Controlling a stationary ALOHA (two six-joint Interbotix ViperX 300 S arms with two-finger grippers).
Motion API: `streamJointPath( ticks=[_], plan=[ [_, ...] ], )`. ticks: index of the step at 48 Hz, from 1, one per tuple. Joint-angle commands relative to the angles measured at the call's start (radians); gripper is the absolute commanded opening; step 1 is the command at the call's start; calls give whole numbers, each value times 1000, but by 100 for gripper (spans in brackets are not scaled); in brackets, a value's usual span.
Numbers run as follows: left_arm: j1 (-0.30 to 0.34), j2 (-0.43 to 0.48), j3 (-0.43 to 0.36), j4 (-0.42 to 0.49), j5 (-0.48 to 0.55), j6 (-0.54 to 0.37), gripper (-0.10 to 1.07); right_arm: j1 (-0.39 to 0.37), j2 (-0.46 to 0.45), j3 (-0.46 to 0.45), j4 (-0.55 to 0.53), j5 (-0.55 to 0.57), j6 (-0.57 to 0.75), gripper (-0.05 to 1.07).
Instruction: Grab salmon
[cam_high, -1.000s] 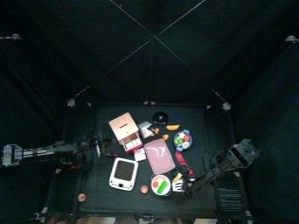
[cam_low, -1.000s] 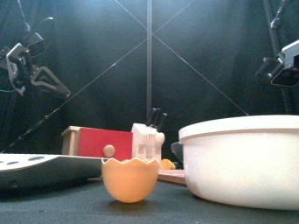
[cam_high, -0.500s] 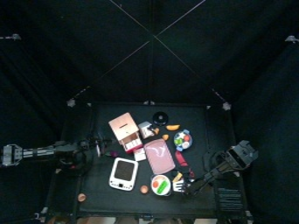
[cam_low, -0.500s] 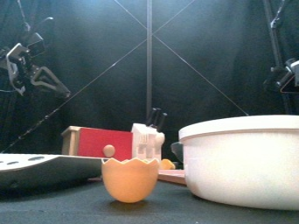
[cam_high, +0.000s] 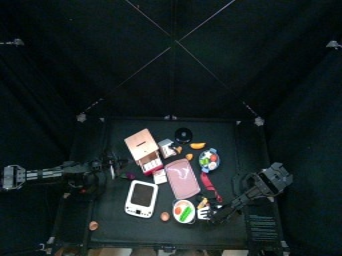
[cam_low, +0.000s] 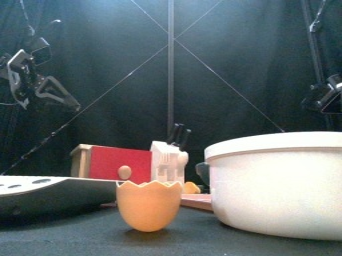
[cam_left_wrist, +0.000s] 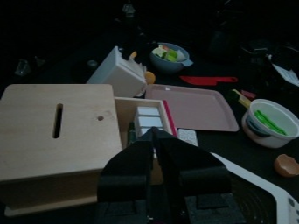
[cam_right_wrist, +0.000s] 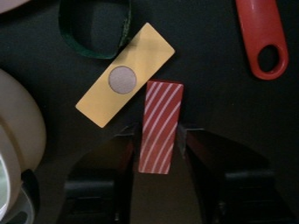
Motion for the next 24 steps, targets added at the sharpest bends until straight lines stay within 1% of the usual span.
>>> streamJointPath(
  ticks=[1, 6, 8, 17, 24],
  plan=[
    [-2, 2, -20, 0, -5, -2, 51, 0, -15, -5, -2, 2, -5, 66],
    [-5, 2, -21, -6, -5, -2, 51, 6, -35, -6, -12, 11, -3, 57],
    [-5, 2, -21, -9, -5, -3, 51, 6, -46, -9, -15, 15, -3, 55],
    [-5, 2, -23, -14, -3, -2, 51, 6, -106, -25, -43, 78, 3, 55],
    [-5, 2, -21, -12, -5, -2, 51, 2, -115, -35, -60, 115, -5, 55]
  ],
)
